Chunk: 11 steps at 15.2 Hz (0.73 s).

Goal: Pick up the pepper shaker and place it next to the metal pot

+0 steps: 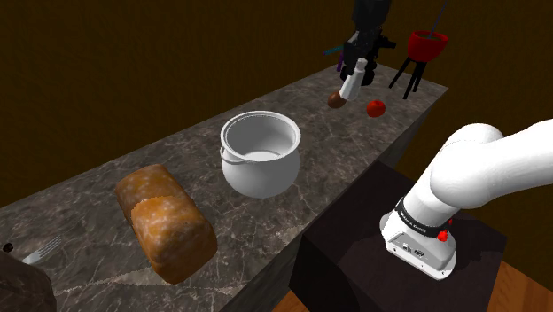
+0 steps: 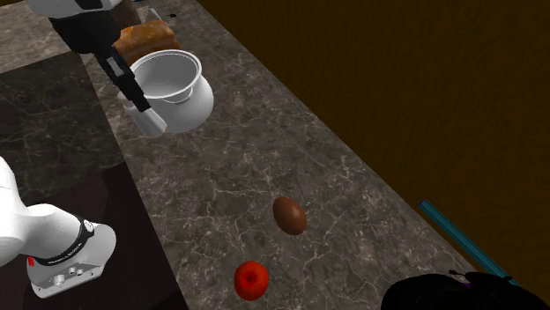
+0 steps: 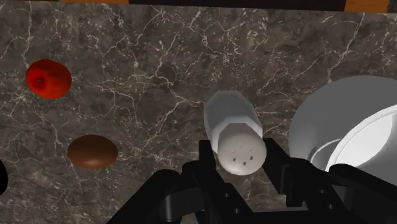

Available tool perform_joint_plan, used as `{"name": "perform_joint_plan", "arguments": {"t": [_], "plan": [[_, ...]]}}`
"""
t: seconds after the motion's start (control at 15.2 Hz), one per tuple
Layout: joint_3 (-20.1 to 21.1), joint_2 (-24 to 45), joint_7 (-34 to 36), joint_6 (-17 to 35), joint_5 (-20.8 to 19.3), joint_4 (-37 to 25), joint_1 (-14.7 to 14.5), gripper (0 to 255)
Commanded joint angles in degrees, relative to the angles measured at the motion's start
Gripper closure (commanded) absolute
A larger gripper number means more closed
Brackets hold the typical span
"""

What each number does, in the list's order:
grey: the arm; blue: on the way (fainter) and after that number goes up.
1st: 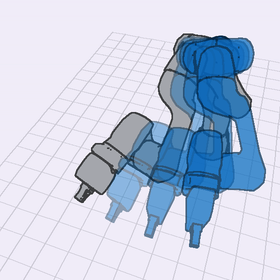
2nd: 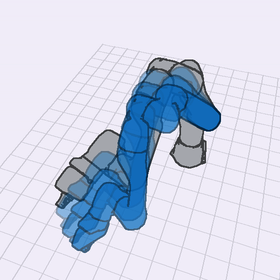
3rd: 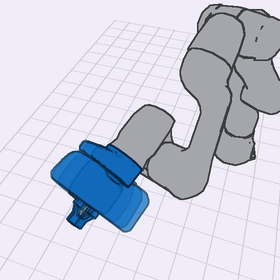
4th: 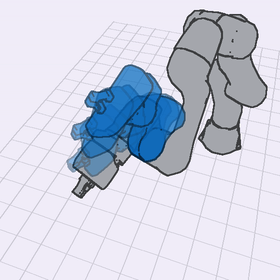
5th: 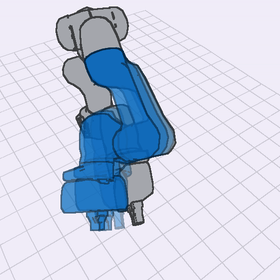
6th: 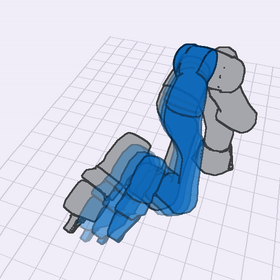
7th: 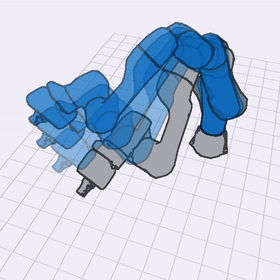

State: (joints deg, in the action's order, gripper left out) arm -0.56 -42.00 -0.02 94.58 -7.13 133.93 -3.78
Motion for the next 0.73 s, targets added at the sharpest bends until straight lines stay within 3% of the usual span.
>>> {"name": "perform_joint_plan", "arguments": {"t": [0.0,0.66], "plan": [[0.7,-1.8,0.9,0.1,0.4,2.0,-0.3,255],[0.5,-2.9,1.7,7.3,0.2,10.4,-0.3,255]]}}
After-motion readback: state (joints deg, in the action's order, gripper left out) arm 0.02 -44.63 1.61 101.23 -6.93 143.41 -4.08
